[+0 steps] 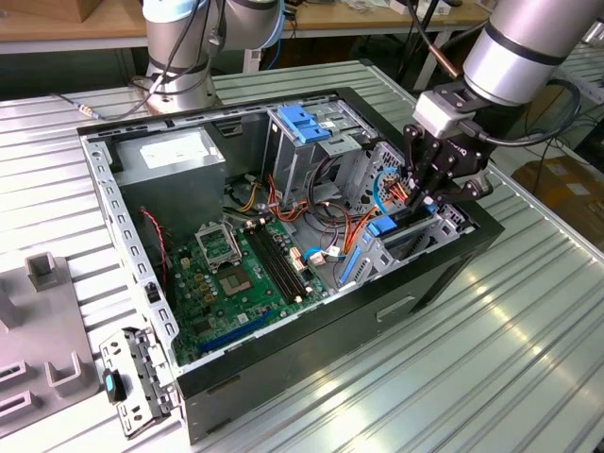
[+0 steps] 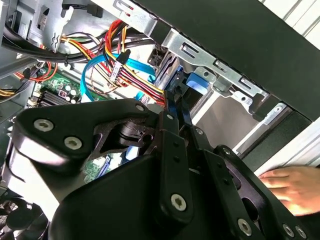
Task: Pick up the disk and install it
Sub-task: 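Insert the first disk wire, then insert the second disk wire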
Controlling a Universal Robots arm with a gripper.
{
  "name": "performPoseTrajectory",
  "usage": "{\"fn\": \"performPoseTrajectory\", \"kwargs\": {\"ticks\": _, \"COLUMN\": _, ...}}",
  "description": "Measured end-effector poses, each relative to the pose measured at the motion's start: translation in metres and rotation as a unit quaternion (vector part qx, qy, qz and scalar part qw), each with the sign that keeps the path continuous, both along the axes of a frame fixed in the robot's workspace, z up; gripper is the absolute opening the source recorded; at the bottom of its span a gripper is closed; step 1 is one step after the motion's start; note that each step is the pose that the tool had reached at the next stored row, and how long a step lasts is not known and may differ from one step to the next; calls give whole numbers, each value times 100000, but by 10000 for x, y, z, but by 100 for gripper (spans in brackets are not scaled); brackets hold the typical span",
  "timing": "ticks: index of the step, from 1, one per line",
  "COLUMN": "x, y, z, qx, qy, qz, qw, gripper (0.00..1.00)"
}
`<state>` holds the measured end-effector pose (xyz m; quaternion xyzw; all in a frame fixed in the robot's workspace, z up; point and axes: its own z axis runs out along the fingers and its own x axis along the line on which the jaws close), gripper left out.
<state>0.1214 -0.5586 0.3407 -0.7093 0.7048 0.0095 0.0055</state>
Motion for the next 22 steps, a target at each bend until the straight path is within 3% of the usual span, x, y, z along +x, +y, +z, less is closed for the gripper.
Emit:
{"fn": "performPoseTrajectory", "kwargs": {"ticks": 4, "x": 0, "y": 0, "z": -3, "qx": 56, "qy": -3, "qz": 1, "qw": 100000, "gripper": 18}}
{"fn": "performPoseTrajectory", "kwargs": {"ticks": 5, "x": 0, "y": 0, "z": 9, "qx": 53, "qy": -5, "qz": -1, "qw": 100000, "gripper": 18}}
{"fn": "performPoseTrajectory", "kwargs": {"ticks": 6, "x": 1, "y": 0, "z": 43, "qx": 35, "qy": -18, "qz": 0, "qw": 100000, "gripper": 24}}
{"fn": "performPoseTrajectory", "kwargs": {"ticks": 8, "x": 1, "y": 0, "z": 83, "qx": 26, "qy": -67, "qz": 6, "qw": 100000, "gripper": 24}}
{"fn": "performPoseTrajectory", "kwargs": {"ticks": 11, "x": 0, "y": 0, "z": 86, "qx": 37, "qy": -124, "qz": 1, "qw": 100000, "gripper": 24}}
{"fn": "performPoseTrajectory", "kwargs": {"ticks": 12, "x": 1, "y": 0, "z": 87, "qx": 27, "qy": -132, "qz": 2, "qw": 100000, "gripper": 23}}
{"fn": "performPoseTrajectory", "kwargs": {"ticks": 13, "x": 1, "y": 0, "z": 88, "qx": 21, "qy": -139, "qz": 5, "qw": 100000, "gripper": 11}}
{"fn": "performPoseTrajectory", "kwargs": {"ticks": 22, "x": 0, "y": 0, "z": 88, "qx": 22, "qy": -305, "qz": 1, "qw": 100000, "gripper": 11}}
